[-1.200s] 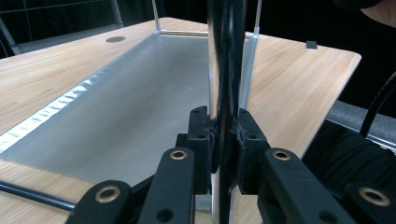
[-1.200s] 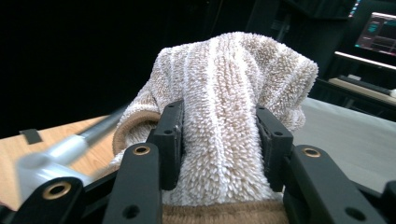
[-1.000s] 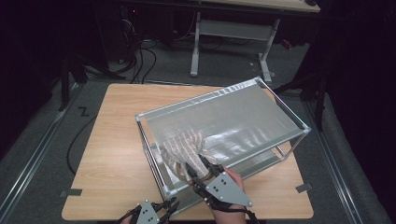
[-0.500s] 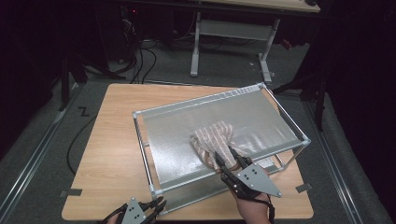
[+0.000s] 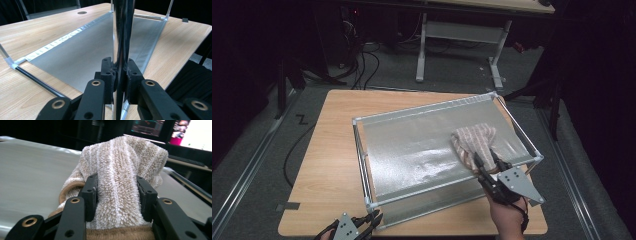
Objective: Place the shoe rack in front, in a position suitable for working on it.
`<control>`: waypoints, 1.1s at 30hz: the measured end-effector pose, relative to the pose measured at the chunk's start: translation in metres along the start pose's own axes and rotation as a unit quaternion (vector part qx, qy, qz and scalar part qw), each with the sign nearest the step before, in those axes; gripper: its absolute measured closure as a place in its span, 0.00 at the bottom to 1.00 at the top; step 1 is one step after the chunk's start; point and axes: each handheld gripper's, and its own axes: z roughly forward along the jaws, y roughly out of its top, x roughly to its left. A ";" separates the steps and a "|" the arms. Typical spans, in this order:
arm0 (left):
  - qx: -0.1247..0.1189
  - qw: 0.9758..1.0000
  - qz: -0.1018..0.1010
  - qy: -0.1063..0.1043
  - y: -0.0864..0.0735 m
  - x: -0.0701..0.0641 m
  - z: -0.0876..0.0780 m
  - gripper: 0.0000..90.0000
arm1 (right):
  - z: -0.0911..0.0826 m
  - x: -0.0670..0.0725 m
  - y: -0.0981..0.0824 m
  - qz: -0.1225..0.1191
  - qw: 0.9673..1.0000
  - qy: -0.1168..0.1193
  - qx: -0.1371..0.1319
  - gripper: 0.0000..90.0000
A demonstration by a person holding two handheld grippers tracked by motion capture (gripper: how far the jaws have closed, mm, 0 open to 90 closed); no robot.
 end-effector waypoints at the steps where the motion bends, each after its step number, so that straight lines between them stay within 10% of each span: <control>1: 0.000 1.000 0.000 -0.001 0.000 0.000 0.000 0.89 | 0.000 -0.006 -0.001 0.000 1.000 -0.007 0.001 0.66; 18: 0.001 1.000 0.000 -0.002 -0.001 0.002 -0.002 0.89 | -0.014 -0.085 -0.012 0.016 0.995 -0.095 0.022 0.63; 33: -0.001 1.000 -0.005 -0.005 -0.001 0.001 -0.001 0.89 | -0.014 -0.084 -0.014 0.035 0.996 -0.083 0.019 0.64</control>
